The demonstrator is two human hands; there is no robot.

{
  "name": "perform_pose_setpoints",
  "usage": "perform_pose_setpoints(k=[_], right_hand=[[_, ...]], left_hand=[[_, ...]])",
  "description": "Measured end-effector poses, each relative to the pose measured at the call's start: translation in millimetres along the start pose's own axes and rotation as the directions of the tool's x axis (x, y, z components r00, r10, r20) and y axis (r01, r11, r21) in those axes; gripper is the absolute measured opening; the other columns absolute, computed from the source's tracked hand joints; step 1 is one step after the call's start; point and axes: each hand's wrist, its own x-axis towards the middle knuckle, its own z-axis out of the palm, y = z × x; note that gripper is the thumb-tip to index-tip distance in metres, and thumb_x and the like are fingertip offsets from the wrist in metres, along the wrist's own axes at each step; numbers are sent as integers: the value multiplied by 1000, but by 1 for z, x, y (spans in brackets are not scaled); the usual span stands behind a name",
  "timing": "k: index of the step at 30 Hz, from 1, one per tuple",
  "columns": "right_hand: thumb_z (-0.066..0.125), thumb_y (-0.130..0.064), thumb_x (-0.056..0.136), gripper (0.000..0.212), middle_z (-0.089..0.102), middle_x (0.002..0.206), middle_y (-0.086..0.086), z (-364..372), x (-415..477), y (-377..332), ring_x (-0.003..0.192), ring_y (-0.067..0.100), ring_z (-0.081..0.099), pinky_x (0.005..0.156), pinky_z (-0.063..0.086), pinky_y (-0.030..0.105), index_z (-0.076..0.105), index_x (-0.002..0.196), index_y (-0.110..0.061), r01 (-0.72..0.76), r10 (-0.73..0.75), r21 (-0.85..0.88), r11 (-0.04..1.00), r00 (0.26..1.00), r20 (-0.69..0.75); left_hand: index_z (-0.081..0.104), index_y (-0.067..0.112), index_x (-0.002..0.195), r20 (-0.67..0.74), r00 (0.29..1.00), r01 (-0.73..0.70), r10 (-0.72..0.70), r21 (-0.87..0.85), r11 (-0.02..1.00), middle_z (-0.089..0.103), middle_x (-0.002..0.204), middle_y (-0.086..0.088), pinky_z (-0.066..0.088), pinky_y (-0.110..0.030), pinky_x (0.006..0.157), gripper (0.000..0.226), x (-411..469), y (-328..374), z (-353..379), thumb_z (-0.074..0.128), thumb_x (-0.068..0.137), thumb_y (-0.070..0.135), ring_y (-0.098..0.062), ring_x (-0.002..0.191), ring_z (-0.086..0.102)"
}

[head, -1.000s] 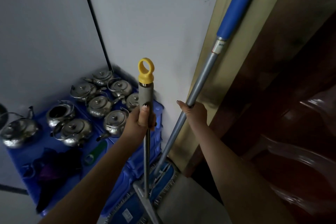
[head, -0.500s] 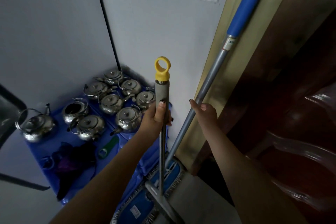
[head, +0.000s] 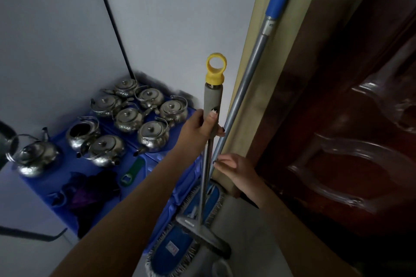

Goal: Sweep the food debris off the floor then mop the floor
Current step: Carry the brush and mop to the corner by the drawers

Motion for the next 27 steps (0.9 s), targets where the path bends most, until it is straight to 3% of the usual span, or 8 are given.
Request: perform_pose_setpoints(k=[5, 10, 12, 14, 16, 20, 24, 27], right_hand=[[75, -15, 78, 20, 67, 81, -2, 24, -8, 14, 71, -2, 63, 62, 46, 6, 63, 93, -10, 0, 0, -17, 1000, 999, -43], [63, -35, 86, 32, 67, 81, 17, 23, -8, 26, 76, 29, 63, 66, 46, 36, 63, 88, -3, 3, -37, -285, 958, 993, -114], [62, -38, 87, 24, 65, 70, 5, 17, -8, 38, 68, 21, 61, 66, 46, 37, 60, 77, -16, 0, -36, -298, 955, 993, -115], [62, -39, 87, 30, 50, 55, -7, 9, -4, 48, 56, 11, 49, 58, 40, 32, 46, 64, -28, -9, -44, -350, 937, 989, -144], [61, -40, 87, 39, 39, 50, -9, 4, 3, 56, 49, 5, 39, 50, 31, 24, 37, 58, -30, -25, -48, -385, 922, 983, -178], [60, -39, 89, 42, 35, 48, -10, -9, 13, 72, 44, 2, 34, 45, 24, 19, 35, 57, -30, -55, -24, -373, 926, 979, -204], [61, -36, 89, 40, 35, 50, -11, -23, 29, 93, 47, 1, 33, 51, 27, 25, 36, 57, -29, -76, 9, -349, 934, 982, -191], [61, -35, 89, 38, 36, 50, -11, -32, 39, 116, 48, 5, 35, 51, 27, 25, 38, 58, -28, -105, 50, -339, 935, 985, -167]], left_hand=[[49, 5, 90, -7, 999, 52, -52, -15, 999, 65, 66, 0, 52, -51, 88, 22, -3, -5, 12, 51, 94, 26, -26, 76, 67], [50, 5, 89, -4, 992, 124, -124, 23, 992, 69, 77, -10, 57, -39, 75, 25, -2, -28, 27, 54, 92, 30, -20, 75, 70], [50, 11, 83, 19, 989, 145, -146, 41, 989, 70, 75, -4, 55, -32, 71, 21, 1, -40, 33, 53, 92, 30, -18, 76, 71], [53, 14, 83, 40, 985, 167, -167, 7, 986, 69, 76, -4, 55, -37, 79, 16, 6, -50, 41, 51, 94, 25, -22, 80, 69], [55, 15, 83, 66, 981, 184, -182, -28, 982, 68, 78, -5, 53, -36, 82, 15, 12, -60, 49, 48, 96, 19, -20, 80, 68], [58, 13, 92, 117, 973, 202, -199, -21, 979, 68, 85, -4, 55, -19, 75, 12, 22, -77, 63, 49, 96, 19, -5, 77, 69], [59, 11, 99, 133, 956, 262, -262, 23, 965, 68, 91, -8, 51, -29, 90, 15, 28, -98, 75, 49, 96, 22, -16, 88, 66], [63, 9, 94, 106, 948, 286, -301, 138, 948, 70, 95, -12, 46, -33, 85, 30, 31, -123, 85, 56, 89, 38, -18, 87, 63]])
